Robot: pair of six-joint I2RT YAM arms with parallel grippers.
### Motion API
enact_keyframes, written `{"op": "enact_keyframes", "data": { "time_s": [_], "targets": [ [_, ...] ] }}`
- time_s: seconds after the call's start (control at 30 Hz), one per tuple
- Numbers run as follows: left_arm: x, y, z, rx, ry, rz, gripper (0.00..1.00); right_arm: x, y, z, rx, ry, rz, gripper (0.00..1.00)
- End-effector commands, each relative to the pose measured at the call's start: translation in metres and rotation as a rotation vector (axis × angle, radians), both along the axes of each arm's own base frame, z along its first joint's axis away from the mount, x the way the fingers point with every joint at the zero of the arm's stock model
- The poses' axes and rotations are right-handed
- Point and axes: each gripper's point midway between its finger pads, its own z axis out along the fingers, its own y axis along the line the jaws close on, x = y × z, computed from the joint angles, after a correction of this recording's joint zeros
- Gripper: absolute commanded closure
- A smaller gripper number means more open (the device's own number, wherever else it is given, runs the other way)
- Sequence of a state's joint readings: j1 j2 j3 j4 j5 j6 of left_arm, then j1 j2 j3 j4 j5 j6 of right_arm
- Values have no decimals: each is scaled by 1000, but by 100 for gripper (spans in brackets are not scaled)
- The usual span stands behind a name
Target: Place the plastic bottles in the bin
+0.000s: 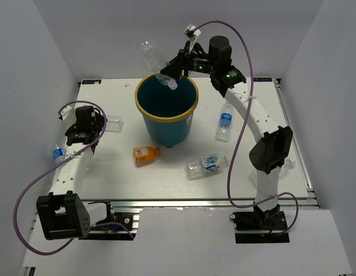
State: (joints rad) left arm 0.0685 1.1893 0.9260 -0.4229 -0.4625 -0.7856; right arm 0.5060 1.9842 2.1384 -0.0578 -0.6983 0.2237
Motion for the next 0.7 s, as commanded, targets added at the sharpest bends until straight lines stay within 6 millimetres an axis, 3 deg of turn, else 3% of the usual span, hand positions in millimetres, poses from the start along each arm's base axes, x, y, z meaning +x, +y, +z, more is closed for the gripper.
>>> {"op": "enact_keyframes", "data": {
  "time_s": [0.0,0.07,0.1,0.13,0.27,0.3,0.33,0.37,0.4,0.43,0.47,0.53,0.57,0.63,0.67],
  "targets": [
    [-7,-30,-24,-117,24,-115,2,-5,-11,15,17,-12,-1,57],
    [-14,-47,-36,-177,34,-192,2,-10,-14,17,15,-33,1,32],
    [-14,-60,-38,-215,26,-248,2,-18,-17,21,13,-38,7,11],
    [-16,-59,-41,-211,26,-251,2,-22,-19,22,8,-45,13,11],
    [-26,-111,-57,-385,-12,-469,2,-36,-31,13,-41,-26,-10,11],
    [-30,-119,-69,-414,-11,-490,2,-41,-37,19,-40,-40,-35,11],
    [-33,-129,-76,-437,-2,-515,2,-42,-39,-8,-73,17,-44,11],
    [-35,-134,-82,-460,5,-518,2,-45,-42,-18,-83,39,-51,11],
    [-38,-137,-93,-481,33,-520,2,-54,-47,-12,-71,28,-56,11],
    [-43,-155,-98,-493,67,-573,2,-58,-50,-18,-74,37,-64,11],
    [-46,-162,-100,-509,88,-598,2,-59,-54,-41,-96,84,-82,11],
    [-53,-176,-106,-505,149,-622,2,-69,-62,-33,-76,54,-108,11],
    [-55,-178,-108,-501,163,-606,2,-71,-65,-49,-92,82,-121,11],
    [-57,-182,-112,-463,160,-584,2,-77,-74,-47,-79,71,-160,11],
    [-57,-185,-114,-475,156,-567,2,-77,-77,-62,-83,92,-179,11]
  ]
}}
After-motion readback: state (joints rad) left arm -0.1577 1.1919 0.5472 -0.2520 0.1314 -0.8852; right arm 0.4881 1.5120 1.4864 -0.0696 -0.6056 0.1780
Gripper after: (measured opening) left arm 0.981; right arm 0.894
